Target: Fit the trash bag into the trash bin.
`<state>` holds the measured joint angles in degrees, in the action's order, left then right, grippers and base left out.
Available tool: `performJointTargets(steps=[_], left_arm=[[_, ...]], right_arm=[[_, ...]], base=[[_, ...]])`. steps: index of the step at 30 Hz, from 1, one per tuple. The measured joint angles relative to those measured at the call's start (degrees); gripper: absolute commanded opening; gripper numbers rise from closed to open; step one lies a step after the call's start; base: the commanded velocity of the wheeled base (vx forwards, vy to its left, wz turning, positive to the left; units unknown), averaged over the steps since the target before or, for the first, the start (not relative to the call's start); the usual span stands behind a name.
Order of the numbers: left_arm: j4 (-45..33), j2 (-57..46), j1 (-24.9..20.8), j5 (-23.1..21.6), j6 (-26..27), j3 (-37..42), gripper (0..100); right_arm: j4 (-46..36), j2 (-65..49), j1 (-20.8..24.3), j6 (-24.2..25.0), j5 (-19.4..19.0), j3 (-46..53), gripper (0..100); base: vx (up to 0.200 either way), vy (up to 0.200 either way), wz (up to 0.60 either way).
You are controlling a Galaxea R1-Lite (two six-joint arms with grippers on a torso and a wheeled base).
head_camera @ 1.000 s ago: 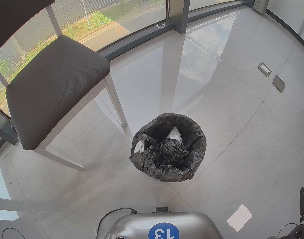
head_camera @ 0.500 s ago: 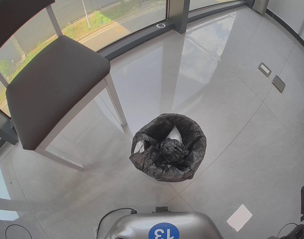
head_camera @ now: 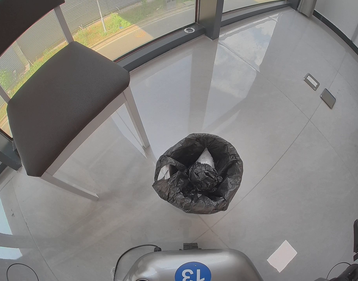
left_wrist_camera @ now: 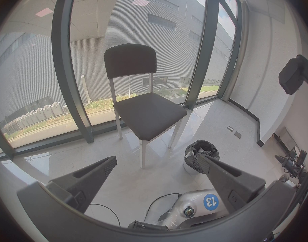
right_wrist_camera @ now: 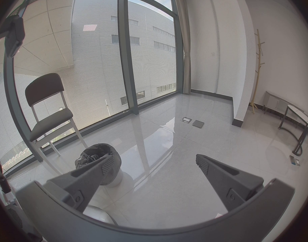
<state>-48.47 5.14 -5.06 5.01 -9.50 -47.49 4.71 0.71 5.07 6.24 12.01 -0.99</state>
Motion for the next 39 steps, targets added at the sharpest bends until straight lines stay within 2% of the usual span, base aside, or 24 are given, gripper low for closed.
performJointTargets(steps=[7, 11, 18, 21, 28, 30, 34, 39], left_arm=[[3.1, -0.2, 1.0, 3.4, -0.2, 4.8, 100], [3.8, -0.7, 3.4, 3.7, 0.1, 6.7, 100], [7.4, -2.6, 4.4, 3.3, 0.4, 12.8, 100], [14.1, -3.3, 4.5, 2.8, 0.6, 17.3, 100], [37.8, -4.0, 4.8, 1.5, 1.3, 32.9, 100], [42.3, -4.1, 4.8, 0.9, 1.6, 37.5, 100], [45.9, -4.2, 4.8, -1.7, 2.2, 43.4, 100], [45.7, -4.3, 4.9, -3.1, 4.8, 44.9, 100]], right_arm=[[0.0, 0.0, 0.0, -1.3, 0.0, 0.0, 100], [0.0, 0.0, 0.0, -1.8, 0.0, 0.0, 100], [-0.1, 0.0, 0.0, -3.2, 0.0, 0.0, 100], [-0.1, 0.0, 0.0, -3.7, 0.2, 0.0, 100], [-0.1, 0.1, 0.0, -4.6, 0.6, 0.0, 100], [-0.1, 0.1, 0.0, -5.0, 0.7, 0.0, 100], [-0.1, 0.1, 0.0, -6.2, 0.9, 0.0, 100], [-0.1, 0.1, 0.0, -7.0, 0.9, 0.0, 100]], base=[[0.000, 0.000, 0.00], [0.000, 0.000, 0.00], [0.000, 0.000, 0.00], [0.000, 0.000, 0.00], [0.000, 0.000, 0.00], [0.000, 0.000, 0.00], [0.000, 0.000, 0.00], [0.000, 0.000, 0.00]])
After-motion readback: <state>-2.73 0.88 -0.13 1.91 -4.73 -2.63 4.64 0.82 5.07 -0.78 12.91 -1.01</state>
